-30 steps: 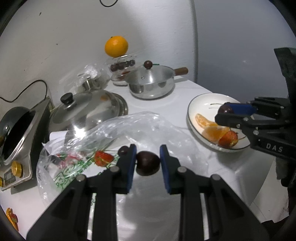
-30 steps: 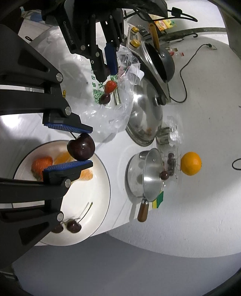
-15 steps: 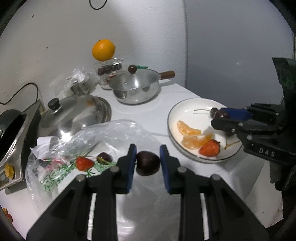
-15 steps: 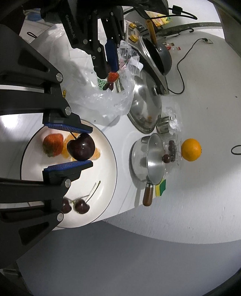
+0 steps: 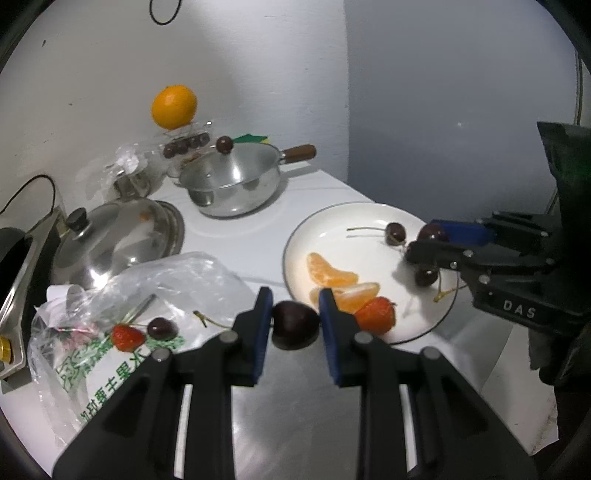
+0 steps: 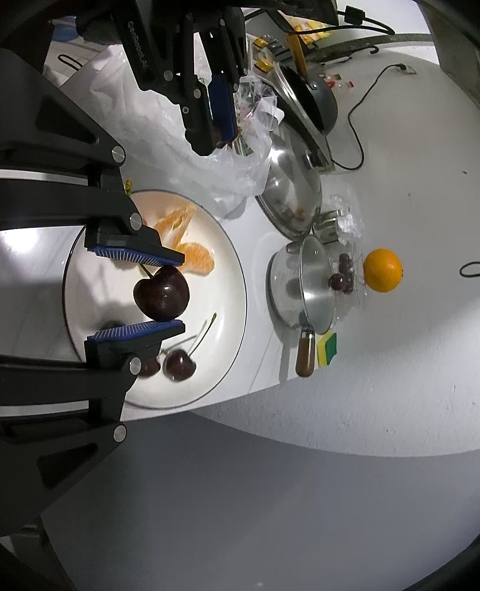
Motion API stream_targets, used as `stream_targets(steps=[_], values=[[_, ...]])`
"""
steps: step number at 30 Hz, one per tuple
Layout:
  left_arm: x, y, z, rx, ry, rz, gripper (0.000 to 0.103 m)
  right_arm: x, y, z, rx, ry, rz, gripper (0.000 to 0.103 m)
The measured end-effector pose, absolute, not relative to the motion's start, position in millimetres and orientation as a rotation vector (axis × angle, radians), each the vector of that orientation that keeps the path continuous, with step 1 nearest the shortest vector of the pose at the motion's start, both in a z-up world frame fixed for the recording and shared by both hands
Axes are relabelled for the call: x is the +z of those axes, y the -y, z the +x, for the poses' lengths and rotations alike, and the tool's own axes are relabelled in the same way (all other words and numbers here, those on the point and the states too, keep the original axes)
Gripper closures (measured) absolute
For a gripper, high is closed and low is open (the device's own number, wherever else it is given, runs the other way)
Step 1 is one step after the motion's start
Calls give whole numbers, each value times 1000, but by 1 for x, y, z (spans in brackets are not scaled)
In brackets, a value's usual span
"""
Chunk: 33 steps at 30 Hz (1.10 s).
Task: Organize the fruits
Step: 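Lower both cherries onto the plate and open both tools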
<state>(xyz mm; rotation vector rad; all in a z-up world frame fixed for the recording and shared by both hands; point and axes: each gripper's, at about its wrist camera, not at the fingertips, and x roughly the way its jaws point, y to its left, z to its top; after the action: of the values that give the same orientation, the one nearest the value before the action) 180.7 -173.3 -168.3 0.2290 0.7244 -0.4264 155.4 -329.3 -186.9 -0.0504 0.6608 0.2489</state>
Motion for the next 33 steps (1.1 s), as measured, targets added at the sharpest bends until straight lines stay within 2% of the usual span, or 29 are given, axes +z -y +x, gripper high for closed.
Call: stream_targets(steps=[33], values=[[-200,268,182,-608,-805,249,76,-207,392,159,200,-673,7,72]])
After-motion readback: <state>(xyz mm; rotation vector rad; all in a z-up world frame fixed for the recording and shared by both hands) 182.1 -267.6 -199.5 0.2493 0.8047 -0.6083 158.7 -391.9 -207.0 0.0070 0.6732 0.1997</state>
